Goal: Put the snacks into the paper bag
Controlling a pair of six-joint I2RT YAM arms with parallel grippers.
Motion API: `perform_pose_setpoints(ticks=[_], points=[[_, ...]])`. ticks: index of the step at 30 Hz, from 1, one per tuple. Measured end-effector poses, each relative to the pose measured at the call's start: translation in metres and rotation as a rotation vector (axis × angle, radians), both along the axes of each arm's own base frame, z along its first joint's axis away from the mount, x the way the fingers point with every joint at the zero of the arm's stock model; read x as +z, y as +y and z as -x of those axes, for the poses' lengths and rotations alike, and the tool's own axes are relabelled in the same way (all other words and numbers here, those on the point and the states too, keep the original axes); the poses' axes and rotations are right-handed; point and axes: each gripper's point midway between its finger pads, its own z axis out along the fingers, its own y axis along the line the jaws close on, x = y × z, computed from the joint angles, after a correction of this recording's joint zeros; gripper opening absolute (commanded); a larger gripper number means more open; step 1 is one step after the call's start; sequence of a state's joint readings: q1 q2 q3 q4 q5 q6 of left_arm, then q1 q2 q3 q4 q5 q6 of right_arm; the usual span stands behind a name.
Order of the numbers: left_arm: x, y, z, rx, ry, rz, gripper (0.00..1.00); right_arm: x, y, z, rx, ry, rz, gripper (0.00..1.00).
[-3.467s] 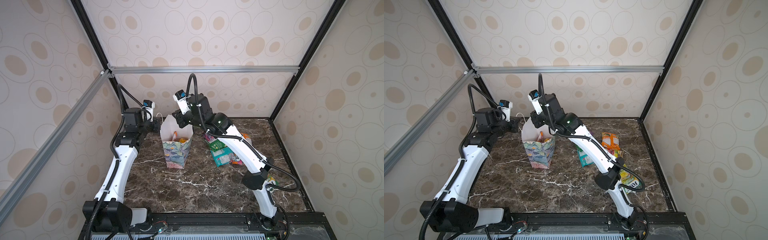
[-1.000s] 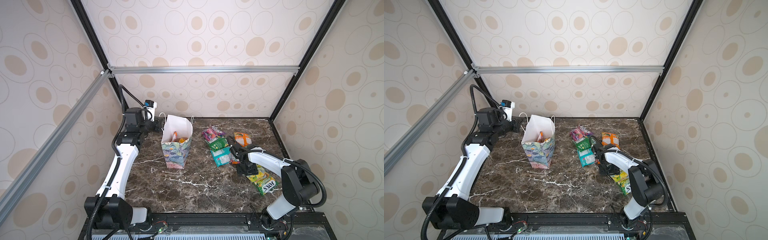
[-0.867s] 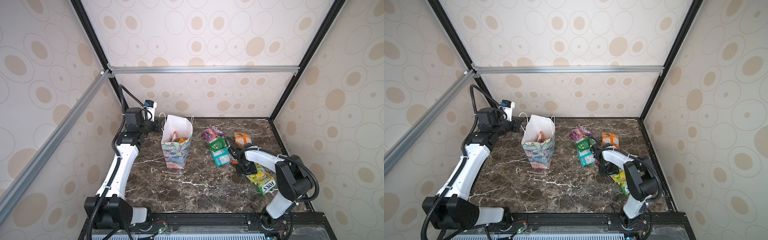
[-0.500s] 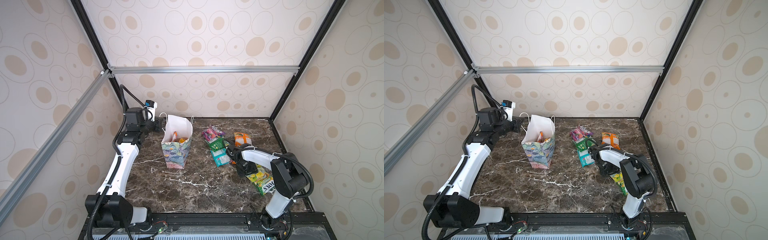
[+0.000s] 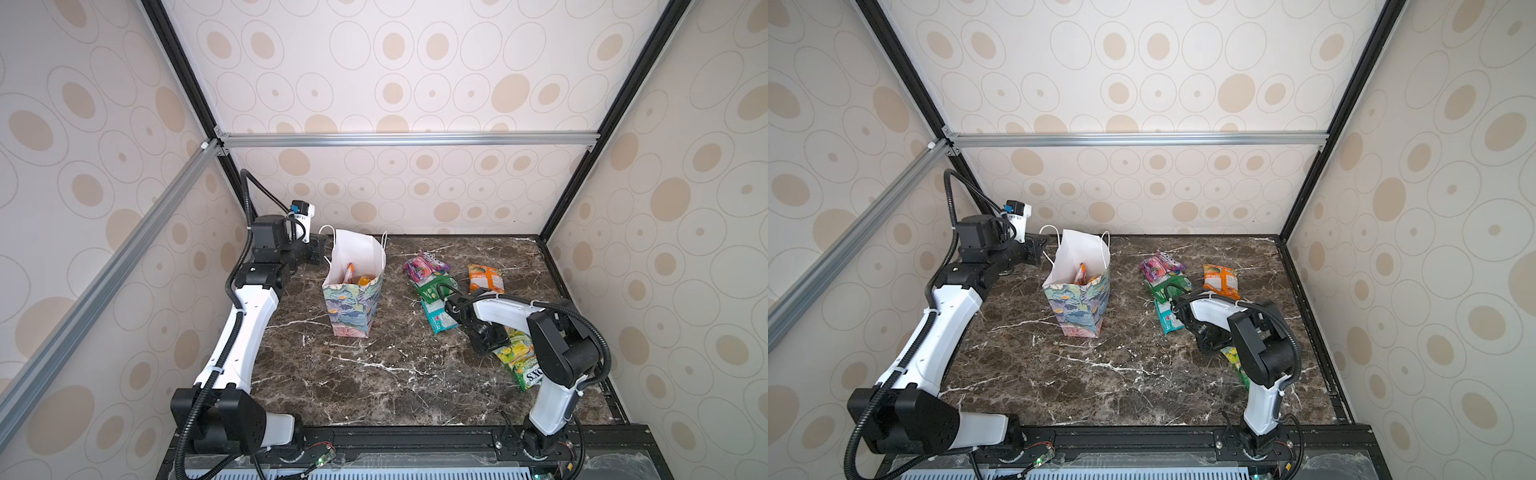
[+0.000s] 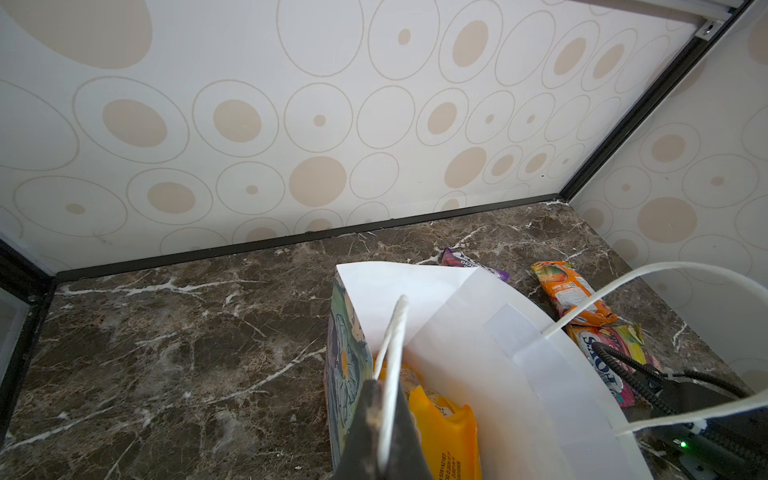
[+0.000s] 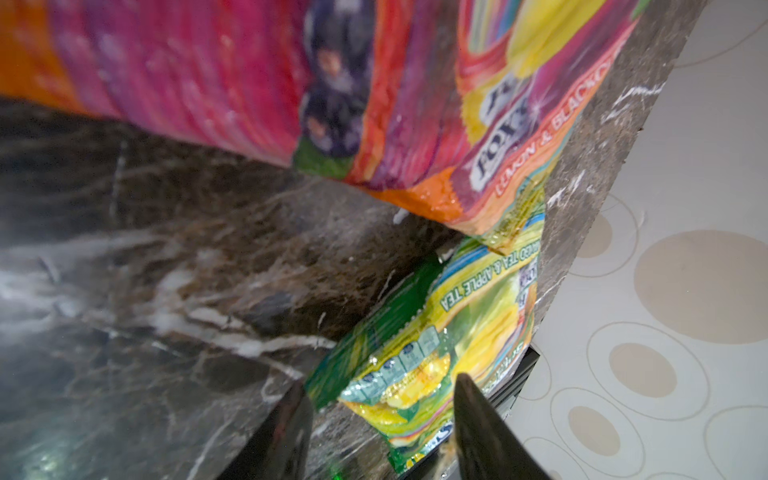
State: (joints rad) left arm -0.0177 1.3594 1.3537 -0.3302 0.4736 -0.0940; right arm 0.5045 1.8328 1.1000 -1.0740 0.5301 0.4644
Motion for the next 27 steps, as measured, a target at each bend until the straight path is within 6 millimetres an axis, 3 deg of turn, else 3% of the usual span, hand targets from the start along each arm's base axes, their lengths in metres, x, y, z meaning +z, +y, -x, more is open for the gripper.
perform_pose_setpoints(ticks=[12, 21, 27], points=[[0.001, 0.0, 0.0, 0.0, -0.001, 0.0, 0.03, -0.012, 0.004, 0.001, -0.007, 0.009, -0.023, 0.53], [0.0, 0.0, 0.0, 0.0, -0.001, 0.0, 0.03, -0.018, 0.002, 0.001, -0.003, 0.014, -0.009, 0.23], [0.001, 0.0, 0.0, 0.0, -0.002, 0.0, 0.03, -0.02, 0.002, -0.001, 0.003, 0.01, -0.006, 0.08]])
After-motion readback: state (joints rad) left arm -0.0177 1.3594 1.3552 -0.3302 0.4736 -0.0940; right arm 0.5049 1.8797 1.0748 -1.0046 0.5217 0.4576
